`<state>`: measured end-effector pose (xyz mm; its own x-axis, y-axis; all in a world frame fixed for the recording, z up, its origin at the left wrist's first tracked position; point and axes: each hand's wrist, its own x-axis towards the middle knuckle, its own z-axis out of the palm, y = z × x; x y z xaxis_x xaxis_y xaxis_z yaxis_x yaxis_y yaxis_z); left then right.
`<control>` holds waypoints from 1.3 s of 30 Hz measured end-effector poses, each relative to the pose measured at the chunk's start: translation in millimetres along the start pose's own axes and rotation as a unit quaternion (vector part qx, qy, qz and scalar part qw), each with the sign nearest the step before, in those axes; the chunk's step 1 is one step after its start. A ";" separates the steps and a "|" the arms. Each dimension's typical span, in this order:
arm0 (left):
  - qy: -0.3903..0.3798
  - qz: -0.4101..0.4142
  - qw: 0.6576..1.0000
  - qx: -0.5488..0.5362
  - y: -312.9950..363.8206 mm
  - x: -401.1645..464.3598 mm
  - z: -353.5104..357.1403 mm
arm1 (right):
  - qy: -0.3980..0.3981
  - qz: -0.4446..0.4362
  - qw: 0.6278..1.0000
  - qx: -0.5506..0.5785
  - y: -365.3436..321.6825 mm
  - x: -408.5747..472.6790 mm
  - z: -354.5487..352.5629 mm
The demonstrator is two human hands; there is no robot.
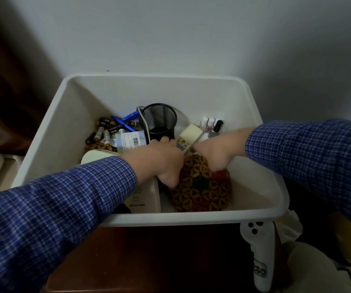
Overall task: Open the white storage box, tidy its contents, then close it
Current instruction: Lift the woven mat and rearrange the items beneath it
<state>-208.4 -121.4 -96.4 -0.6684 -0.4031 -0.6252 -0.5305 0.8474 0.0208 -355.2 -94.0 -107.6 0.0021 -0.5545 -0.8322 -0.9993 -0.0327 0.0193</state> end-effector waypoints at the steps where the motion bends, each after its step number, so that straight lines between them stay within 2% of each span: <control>1: -0.001 0.001 1.000 0.000 0.1 -0.8 -0.6 | 0.001 -0.005 1.000 -0.004 -0.7 -0.9 0.2; 6: -0.010 -0.003 1.000 -0.014 0.1 -3.8 -3.9 | 0.026 -0.021 0.999 0.009 0.5 1.2 0.2; 22: -0.040 -0.022 0.998 -0.038 -2.1 2.4 -1.5 | 0.009 -0.040 0.998 0.047 -2.8 1.2 -8.6; 32: -0.069 -0.004 0.997 -0.021 2.4 -0.7 -0.3 | -0.045 -0.027 0.997 0.061 -10.6 11.0 0.5; 39: -0.038 -0.001 0.999 -0.034 4.8 -3.9 3.0 | -0.027 -0.025 0.997 0.071 -8.3 1.9 -0.1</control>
<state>-206.8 -114.7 -96.1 -0.6279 -0.3752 -0.6819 -0.5674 0.8204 0.0711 -346.8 -94.8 -109.3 0.0539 -0.5098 -0.8586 -0.9933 0.0608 -0.0984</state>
